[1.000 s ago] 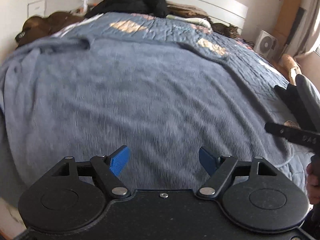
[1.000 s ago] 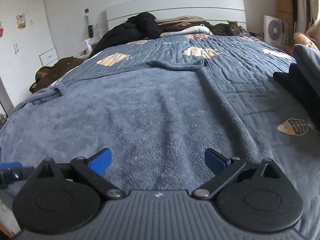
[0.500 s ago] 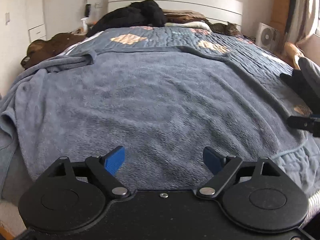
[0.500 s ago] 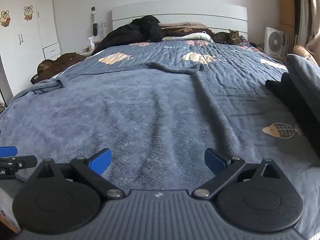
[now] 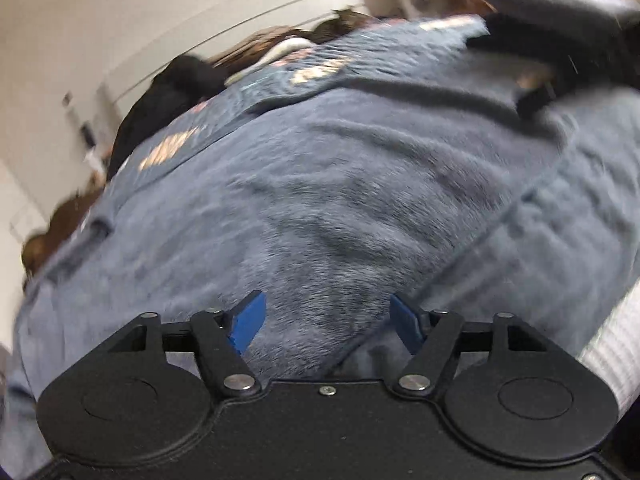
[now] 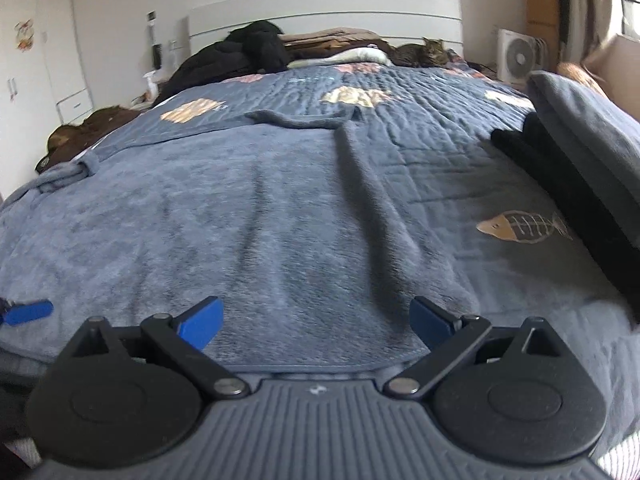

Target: Fold clothes

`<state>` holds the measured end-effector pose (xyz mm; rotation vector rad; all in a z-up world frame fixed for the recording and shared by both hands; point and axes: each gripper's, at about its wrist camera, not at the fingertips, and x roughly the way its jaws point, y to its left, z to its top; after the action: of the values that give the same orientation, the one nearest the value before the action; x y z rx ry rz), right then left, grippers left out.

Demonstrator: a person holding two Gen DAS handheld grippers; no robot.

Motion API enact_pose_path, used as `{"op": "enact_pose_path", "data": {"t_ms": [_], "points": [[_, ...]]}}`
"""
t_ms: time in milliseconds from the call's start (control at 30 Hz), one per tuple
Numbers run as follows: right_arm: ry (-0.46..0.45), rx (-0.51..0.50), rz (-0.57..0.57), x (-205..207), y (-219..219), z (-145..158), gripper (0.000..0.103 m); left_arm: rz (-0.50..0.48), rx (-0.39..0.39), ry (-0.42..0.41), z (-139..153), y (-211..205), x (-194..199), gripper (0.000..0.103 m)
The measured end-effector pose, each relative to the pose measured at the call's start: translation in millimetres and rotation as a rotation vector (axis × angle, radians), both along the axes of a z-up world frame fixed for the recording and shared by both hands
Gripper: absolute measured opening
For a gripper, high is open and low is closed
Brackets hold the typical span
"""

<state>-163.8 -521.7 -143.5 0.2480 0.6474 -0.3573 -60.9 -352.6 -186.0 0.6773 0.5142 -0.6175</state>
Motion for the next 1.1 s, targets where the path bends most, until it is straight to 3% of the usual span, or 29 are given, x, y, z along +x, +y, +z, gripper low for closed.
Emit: {"op": "enact_pose_path", "data": {"t_ms": [167, 233, 267, 300, 367, 467, 700, 900, 967, 1033, 1100], "points": [[-0.019, 0.035, -0.034, -7.0, -14.3, 0.9, 0.099, -0.069, 0.115, -0.061, -19.3, -15.2, -10.5, 0.063], [-0.029, 0.053, -0.050, -10.3, -19.8, 1.9, 0.099, -0.058, 0.150, -0.088, -25.3, -18.5, -7.0, 0.058], [-0.034, 0.066, -0.058, -11.9, -22.6, 2.2, 0.099, -0.047, 0.151, -0.087, -25.7, -19.0, -4.7, 0.048], [-0.038, 0.078, -0.066, -13.1, -25.0, 2.3, 0.099, -0.038, 0.150, -0.080, -25.0, -17.9, -2.8, 0.031], [-0.046, 0.102, -0.082, -15.6, -29.7, 2.6, 0.099, -0.019, 0.148, -0.067, -23.8, -15.9, 0.9, 0.015], [-0.053, 0.112, -0.098, -18.0, -34.2, 3.1, 0.099, 0.008, 0.144, -0.048, -21.9, -12.8, 6.5, 0.007], [-0.065, 0.123, -0.111, -22.0, -40.2, 7.8, 0.099, 0.044, 0.187, -0.001, -0.7, 23.0, 16.9, 0.006], [-0.045, 0.119, -0.166, -27.8, -55.7, 5.9, 0.099, 0.094, 0.168, 0.080, 5.8, 51.5, 23.6, 0.007], [-0.055, 0.136, -0.193, -30.8, -65.0, 5.8, 0.099, 0.117, 0.124, 0.109, 10.4, 54.2, 24.5, 0.009], [-0.074, 0.169, -0.224, -34.2, -74.9, 6.4, 0.099, 0.125, 0.028, 0.156, 20.3, 57.5, 25.4, 0.015], [-0.080, 0.212, -0.233, -34.9, -82.0, 3.8, 0.099, 0.126, -0.091, 0.210, 32.4, 61.2, 26.3, 0.030]]}}
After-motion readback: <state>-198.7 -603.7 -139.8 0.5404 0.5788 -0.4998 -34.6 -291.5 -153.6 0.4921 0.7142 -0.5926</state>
